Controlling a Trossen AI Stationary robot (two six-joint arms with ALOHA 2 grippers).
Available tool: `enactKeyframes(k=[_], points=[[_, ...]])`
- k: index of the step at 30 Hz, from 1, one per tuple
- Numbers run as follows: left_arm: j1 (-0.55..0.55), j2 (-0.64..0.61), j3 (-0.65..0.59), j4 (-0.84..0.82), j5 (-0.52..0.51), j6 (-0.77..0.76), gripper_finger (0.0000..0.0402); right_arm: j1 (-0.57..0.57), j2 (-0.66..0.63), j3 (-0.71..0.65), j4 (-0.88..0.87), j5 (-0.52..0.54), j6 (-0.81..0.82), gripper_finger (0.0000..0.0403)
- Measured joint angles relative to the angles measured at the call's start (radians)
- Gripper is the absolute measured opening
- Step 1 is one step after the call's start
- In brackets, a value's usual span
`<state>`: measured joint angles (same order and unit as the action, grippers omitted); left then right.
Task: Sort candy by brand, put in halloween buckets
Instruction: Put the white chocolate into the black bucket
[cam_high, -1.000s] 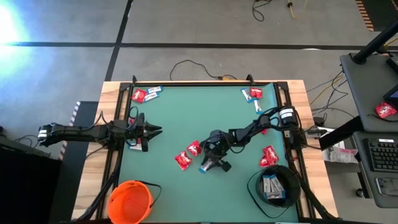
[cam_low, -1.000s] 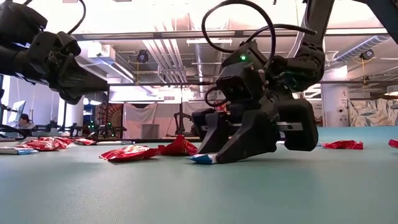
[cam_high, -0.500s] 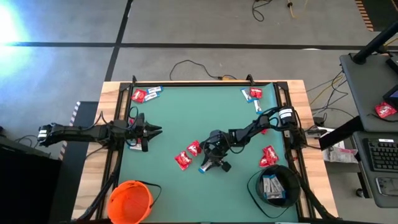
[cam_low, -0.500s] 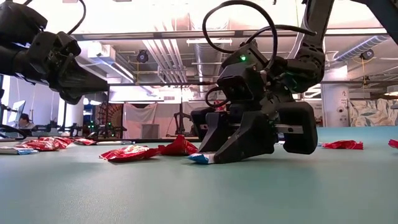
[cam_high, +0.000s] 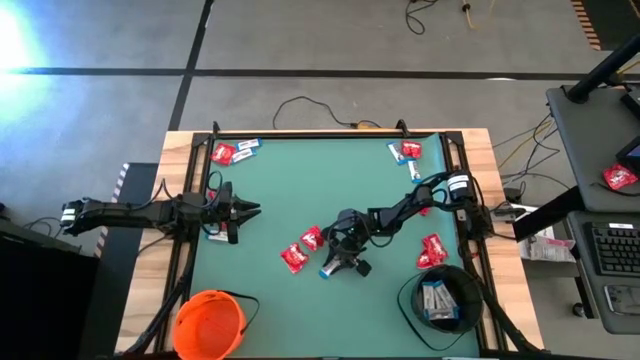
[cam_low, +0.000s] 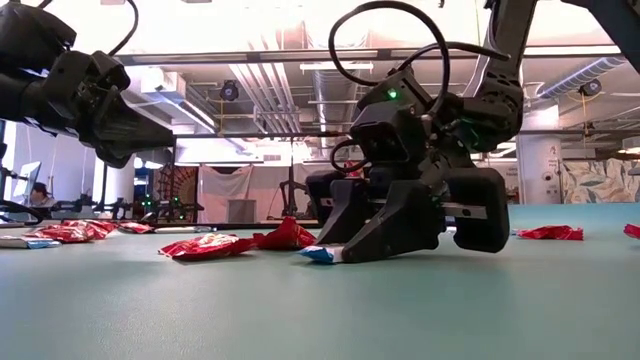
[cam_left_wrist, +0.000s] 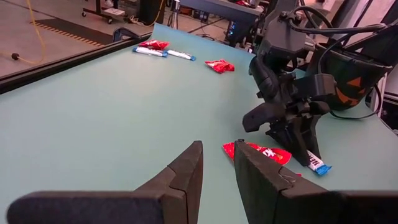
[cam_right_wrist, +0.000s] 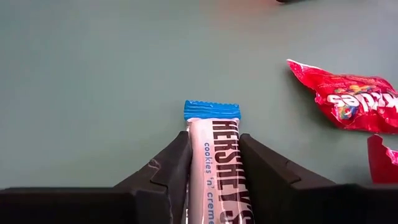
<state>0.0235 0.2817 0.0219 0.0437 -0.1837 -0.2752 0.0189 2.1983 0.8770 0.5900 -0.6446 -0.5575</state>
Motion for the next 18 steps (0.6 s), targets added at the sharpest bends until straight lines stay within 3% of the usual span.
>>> enactKeyframes(k=[4,10,18], points=[[0.0,0.0,0.0,0.0,0.0,0.0,0.0076,0.0,0.0,0.0,0.001,0.0,0.008,0.0097],[0.0,0.0,0.0,0.0,0.0,0.0,0.0076,0.003,-0.04,-0.001,-0.017,0.035,0.056,0.0097],[0.0,0.0,0.0,0.0,0.0,0.0,0.0076,0.018,-0.274,-0.007,-0.159,0.117,0.122,0.0102]])
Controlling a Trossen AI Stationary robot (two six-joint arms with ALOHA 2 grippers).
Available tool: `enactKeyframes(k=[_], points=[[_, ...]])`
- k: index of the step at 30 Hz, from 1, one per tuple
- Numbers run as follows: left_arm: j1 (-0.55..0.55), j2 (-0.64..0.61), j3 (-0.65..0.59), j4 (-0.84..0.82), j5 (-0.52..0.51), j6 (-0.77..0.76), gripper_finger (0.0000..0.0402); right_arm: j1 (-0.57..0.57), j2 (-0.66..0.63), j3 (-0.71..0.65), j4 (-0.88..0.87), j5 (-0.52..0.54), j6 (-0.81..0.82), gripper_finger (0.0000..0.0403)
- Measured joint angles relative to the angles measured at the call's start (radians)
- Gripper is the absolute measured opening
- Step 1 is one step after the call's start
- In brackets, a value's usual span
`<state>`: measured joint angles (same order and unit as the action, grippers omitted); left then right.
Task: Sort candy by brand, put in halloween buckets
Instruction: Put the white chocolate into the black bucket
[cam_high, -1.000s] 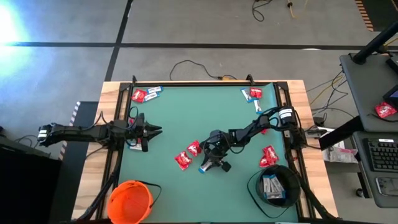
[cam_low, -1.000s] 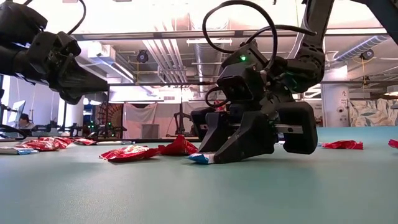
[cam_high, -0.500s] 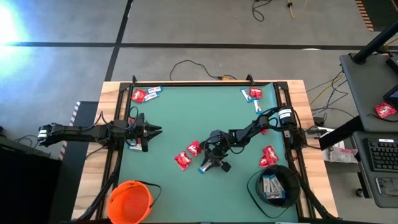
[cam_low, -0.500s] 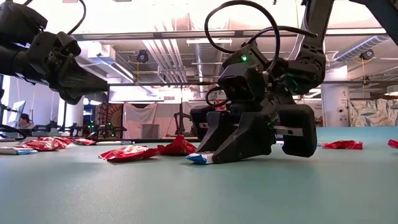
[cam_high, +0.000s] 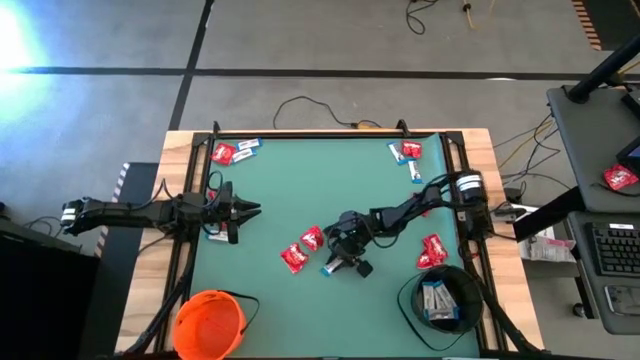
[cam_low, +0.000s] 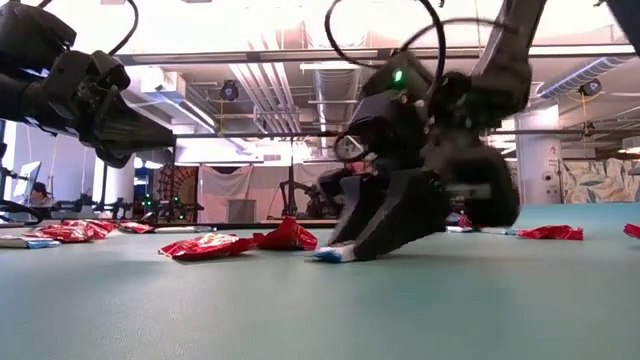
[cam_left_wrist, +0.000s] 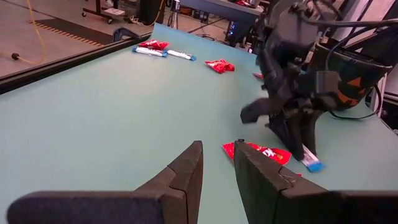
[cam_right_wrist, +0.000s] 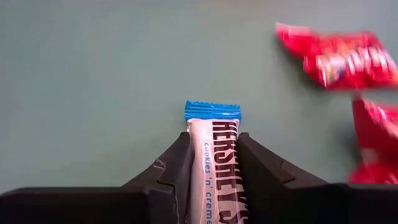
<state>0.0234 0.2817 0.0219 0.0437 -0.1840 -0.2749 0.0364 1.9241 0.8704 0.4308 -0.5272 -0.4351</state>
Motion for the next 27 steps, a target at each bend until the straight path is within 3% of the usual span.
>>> enactKeyframes(k=[6,10,16,19,23,27], points=[[0.0,0.0,0.0,0.0,0.0,0.0,0.0076,0.065,-0.262,0.003,-0.236,0.062,0.033,0.0106],[0.0,0.002,0.0,0.0,0.0,0.0,0.0076,0.151,-0.436,0.002,-0.441,0.142,0.189,0.0104],[0.0,0.002,0.0,0.001,0.0,0.0,0.0076,0.353,-0.703,0.009,-0.73,0.365,0.636,0.0104],[0.0,0.002,0.0,0.001,0.0,0.0,0.0076,0.468,-0.787,0.089,-0.958,0.466,0.886,0.0104],[0.0,0.003,0.0,0.001,0.0,0.0,0.0076,0.614,-0.809,0.196,-1.345,0.479,1.207,0.0104],[0.0,0.003,0.0,0.001,0.0,0.0,0.0076,0.743,-0.807,0.234,-1.505,0.476,1.457,0.0104]])
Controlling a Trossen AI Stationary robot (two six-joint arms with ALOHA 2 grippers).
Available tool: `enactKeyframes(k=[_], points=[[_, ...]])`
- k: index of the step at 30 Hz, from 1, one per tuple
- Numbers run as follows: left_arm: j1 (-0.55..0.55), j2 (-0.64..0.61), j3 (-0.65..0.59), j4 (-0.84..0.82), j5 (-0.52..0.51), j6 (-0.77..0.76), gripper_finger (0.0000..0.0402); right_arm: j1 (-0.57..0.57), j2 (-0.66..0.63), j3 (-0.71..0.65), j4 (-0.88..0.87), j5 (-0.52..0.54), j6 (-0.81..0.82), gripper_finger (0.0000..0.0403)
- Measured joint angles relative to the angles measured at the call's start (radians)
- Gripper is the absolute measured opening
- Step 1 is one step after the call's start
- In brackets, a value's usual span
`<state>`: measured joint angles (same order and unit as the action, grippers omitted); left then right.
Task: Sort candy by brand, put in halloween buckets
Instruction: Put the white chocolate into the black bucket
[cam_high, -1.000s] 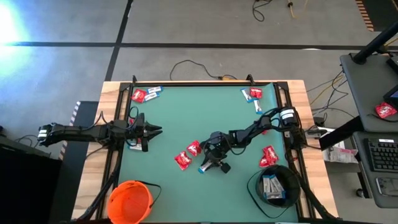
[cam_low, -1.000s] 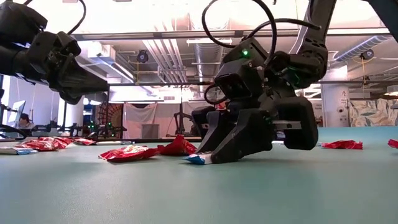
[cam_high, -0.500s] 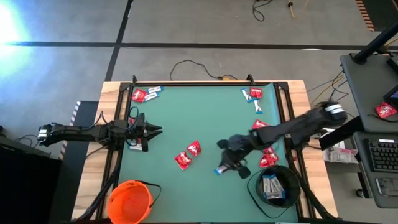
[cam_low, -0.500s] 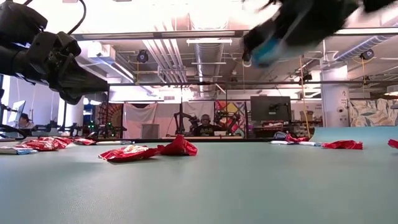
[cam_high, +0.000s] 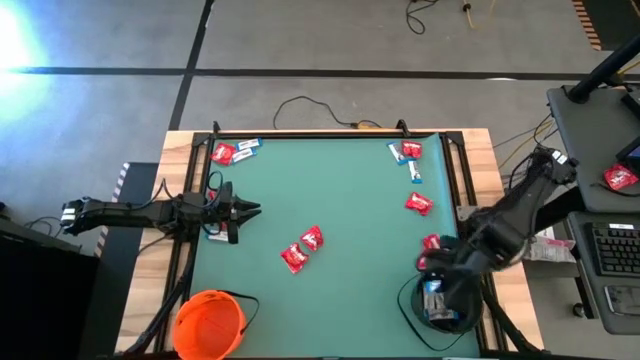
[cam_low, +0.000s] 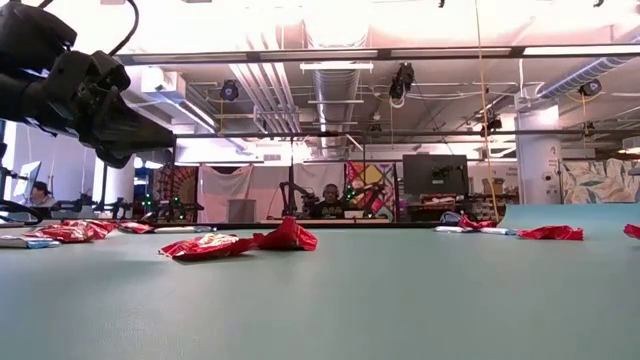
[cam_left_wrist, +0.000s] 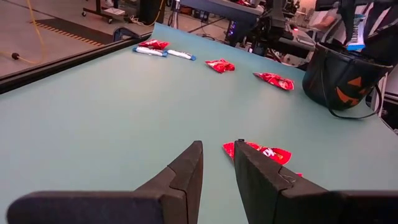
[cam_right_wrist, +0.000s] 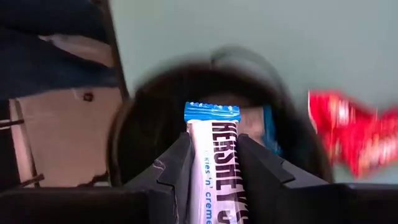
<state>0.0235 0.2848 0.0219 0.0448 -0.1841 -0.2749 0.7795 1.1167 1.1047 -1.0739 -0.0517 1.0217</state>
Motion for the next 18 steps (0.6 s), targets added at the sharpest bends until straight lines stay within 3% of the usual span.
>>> enactKeyframes(k=[5,10,14,18], points=[[0.0,0.0,0.0,-0.001,0.0,0.0,0.0076,0.084,0.04,-0.076,0.01,-0.004,0.166,0.0105],[0.0,0.001,0.0,0.0,0.0,0.0,0.0076,0.091,0.103,-0.15,0.093,-0.012,0.212,0.012],[0.0,0.002,0.0,0.0,0.0,0.0,0.0076,0.091,0.142,-0.156,0.096,-0.04,0.255,0.0158],[0.0,0.003,0.0,0.0,0.0,0.0,0.0076,0.082,0.146,-0.112,0.057,-0.134,0.292,0.0212]])
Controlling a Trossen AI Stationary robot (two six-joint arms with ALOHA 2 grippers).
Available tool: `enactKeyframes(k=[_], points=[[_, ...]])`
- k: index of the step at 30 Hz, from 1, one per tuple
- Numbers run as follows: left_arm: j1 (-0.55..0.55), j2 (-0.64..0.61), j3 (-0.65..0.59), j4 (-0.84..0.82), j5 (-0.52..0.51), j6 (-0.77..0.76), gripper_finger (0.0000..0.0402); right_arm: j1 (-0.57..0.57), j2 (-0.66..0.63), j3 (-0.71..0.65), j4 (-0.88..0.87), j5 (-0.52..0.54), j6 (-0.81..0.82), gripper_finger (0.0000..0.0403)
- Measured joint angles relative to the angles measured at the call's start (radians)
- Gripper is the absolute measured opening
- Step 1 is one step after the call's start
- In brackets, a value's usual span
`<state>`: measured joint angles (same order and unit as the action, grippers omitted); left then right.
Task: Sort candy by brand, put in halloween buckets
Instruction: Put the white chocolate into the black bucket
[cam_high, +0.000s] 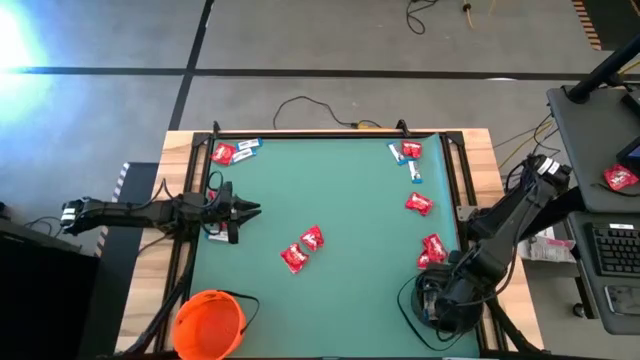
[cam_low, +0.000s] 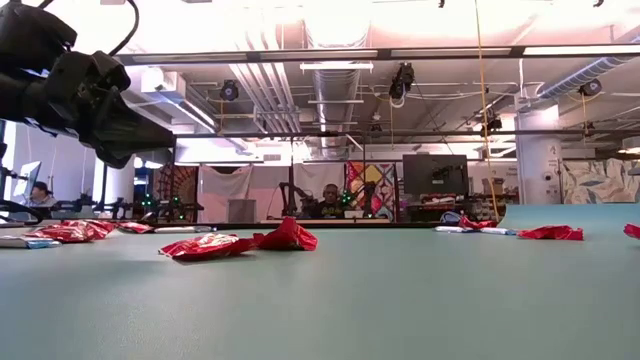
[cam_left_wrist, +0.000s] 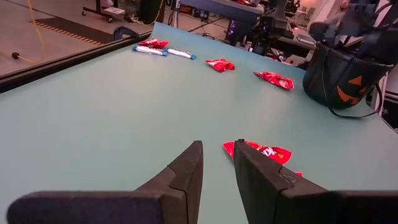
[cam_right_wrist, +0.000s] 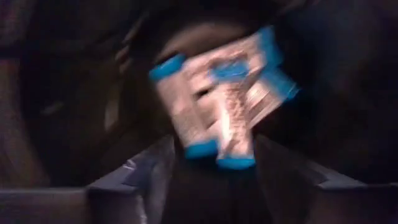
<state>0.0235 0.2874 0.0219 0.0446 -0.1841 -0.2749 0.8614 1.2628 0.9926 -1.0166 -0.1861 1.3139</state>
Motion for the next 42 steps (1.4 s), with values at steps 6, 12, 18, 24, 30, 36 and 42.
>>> enactKeyframes(k=[6,12,18,24,30,36,42], points=[[0.0,0.0,0.0,0.0,0.0,0.0,0.0076,-0.095,-0.042,0.151,-0.001,-0.154,0.063,0.0261],[0.0,0.0,0.0,0.0,0.0,0.0,0.0076,-0.24,-0.05,0.293,-0.078,0.212,0.082,0.0262],[0.0,0.0,0.0,0.0,0.0,0.0,0.0076,-0.563,-0.04,0.251,-0.18,0.423,0.237,0.0243],[0.0,0.0,0.0,0.0,0.0,0.0,0.0076,-0.904,0.004,0.123,-0.12,0.465,0.234,0.0225],[0.0,0.001,0.0,0.0,0.0,0.0,0.0076,-1.161,0.069,-0.013,0.059,0.548,0.215,0.0226],[0.0,0.001,0.0,0.0,0.0,0.0,0.0076,-1.323,0.166,-0.076,0.222,0.554,0.202,0.022],[0.0,0.001,0.0,0.0,0.0,0.0,0.0076,-1.413,0.255,-0.057,0.342,0.555,0.053,0.0221]])
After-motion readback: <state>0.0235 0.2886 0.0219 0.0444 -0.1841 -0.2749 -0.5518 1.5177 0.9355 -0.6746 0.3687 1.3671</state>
